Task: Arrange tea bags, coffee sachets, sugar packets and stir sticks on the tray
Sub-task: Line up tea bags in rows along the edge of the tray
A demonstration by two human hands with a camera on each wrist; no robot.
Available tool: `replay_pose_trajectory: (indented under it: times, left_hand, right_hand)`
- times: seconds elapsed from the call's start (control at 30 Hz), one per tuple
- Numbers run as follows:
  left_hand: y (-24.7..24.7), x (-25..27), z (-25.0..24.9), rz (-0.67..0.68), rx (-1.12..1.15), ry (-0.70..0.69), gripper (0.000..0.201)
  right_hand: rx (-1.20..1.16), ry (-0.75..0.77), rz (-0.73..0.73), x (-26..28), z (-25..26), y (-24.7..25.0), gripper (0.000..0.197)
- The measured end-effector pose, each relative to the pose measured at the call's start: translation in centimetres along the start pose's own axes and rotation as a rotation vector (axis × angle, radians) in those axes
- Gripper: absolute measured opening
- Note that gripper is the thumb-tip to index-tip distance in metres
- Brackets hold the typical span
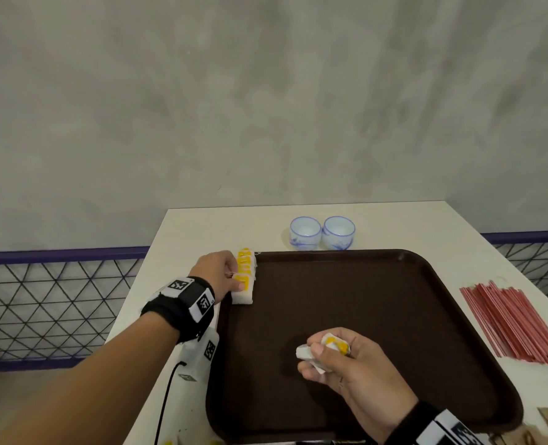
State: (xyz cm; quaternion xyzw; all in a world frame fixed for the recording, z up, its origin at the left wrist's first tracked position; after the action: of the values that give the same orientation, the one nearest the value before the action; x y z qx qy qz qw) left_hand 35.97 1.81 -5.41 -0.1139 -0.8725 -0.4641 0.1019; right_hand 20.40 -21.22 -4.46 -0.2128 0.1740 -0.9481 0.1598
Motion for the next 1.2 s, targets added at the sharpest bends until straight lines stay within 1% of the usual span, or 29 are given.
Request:
replay_pose_trajectory:
  times: [0.07,0.1,0.13,0.17,0.27,0.3,0.33,0.37,0.43,0.47,0.53,0.63,0.7,0.83,0.97,1.07,1.17,1.2]
  left_hand:
    - [0.6,0.8,-0.3,-0.087,0.024,0.003,0.048]
    - [0.9,1.5,-0.8,-0.119,0.053,-0.023,0.051]
    - [1.1,2.5,-1.5,-0.113,0.094,-0.072,0.05]
    - [1.0,3.8,-2.3,-0.059,0.14,-0.137,0.049]
    - [-1.0,8.7,-5.3,0.247,0.337,-0.324,0.053]
    - [-1.8,10.4,-6.1,0.311,0.39,-0.366,0.054]
    - [-2.5,11.7,-6.7,0.323,0.4,-0.4,0.053]
    - [-3.0,12.5,-7.1,0.285,0.352,-0.429,0.052]
    - [-3.6,13.1,-7.3,0.17,0.177,-0.467,0.044]
    - [-3.7,13.2,-7.3,0.138,0.131,-0.469,0.04]
    - [-3.8,13.3,-7.0,0.142,0.162,-0.458,0.033]
    - [-3.7,13.7,-6.6,0.244,0.321,-0.453,0.025]
    - [-3.5,13.9,-6.5,0.321,0.455,-0.45,0.019]
    - [-3.0,14.1,-6.1,0.337,0.58,-0.418,0.012]
    - [-3.4,14.2,-5.3,0.326,0.683,-0.359,0.015]
    - [-3.7,14.5,-5.2,0.347,0.669,-0.366,0.014]
    - [-3.6,14.7,-5.2,0.316,0.632,-0.354,0.032]
    - [-3.6,14.6,-5.2,0.289,0.636,-0.331,0.035]
  right_hand:
    - [-0.045,0.015,0.017,-0.1,0.0,-0.2,0.015]
    - [-0.086,0.026,0.029,-0.1,0.1,-0.3,0.018]
    - [-0.137,0.035,0.043,-0.2,0.3,-0.5,0.02]
    - [-0.195,0.041,0.057,-0.3,0.5,-0.7,0.022]
    - [-0.358,0.056,0.11,-0.4,1.0,-1.2,0.028]
    - [-0.39,0.059,0.14,-0.4,1.2,-1.5,0.03]
    - [-0.41,0.057,0.175,-0.4,1.3,-1.8,0.033]
    - [-0.421,0.052,0.211,-0.3,1.3,-2.2,0.035]
    - [-0.429,0.043,0.248,0.0,1.2,-2.8,0.038]
    - [-0.427,0.038,0.252,0.1,1.0,-2.9,0.039]
    - [-0.403,0.022,0.25,0.1,0.7,-2.9,0.037]
    - [-0.376,0.0,0.205,0.2,0.3,-2.4,0.034]
    - [-0.375,0.011,0.178,0.4,0.4,-2.2,0.031]
    - [-0.358,0.035,0.132,0.8,0.6,-2.1,0.028]
    - [-0.365,0.04,0.08,0.7,0.5,-2.0,0.026]
    - [-0.371,0.05,0.053,0.7,0.6,-2.0,0.026]
    - [-0.334,0.053,0.036,0.5,0.6,-1.9,0.026]
    - [-0.332,0.059,0.03,0.5,0.7,-1.9,0.026]
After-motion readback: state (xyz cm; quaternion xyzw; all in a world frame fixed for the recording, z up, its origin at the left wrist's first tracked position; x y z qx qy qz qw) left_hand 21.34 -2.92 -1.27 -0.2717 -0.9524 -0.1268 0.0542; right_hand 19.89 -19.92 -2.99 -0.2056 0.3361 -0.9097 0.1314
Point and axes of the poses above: each hand's wrist, its own x-axis away from the middle knuckle, its own y-axis out of the back of the hand, z = x × y, the point moved 3 cm from there along -x, towards the middle knuckle, and after that the axes turned 15 degrees about z, right-handed, at the moved point
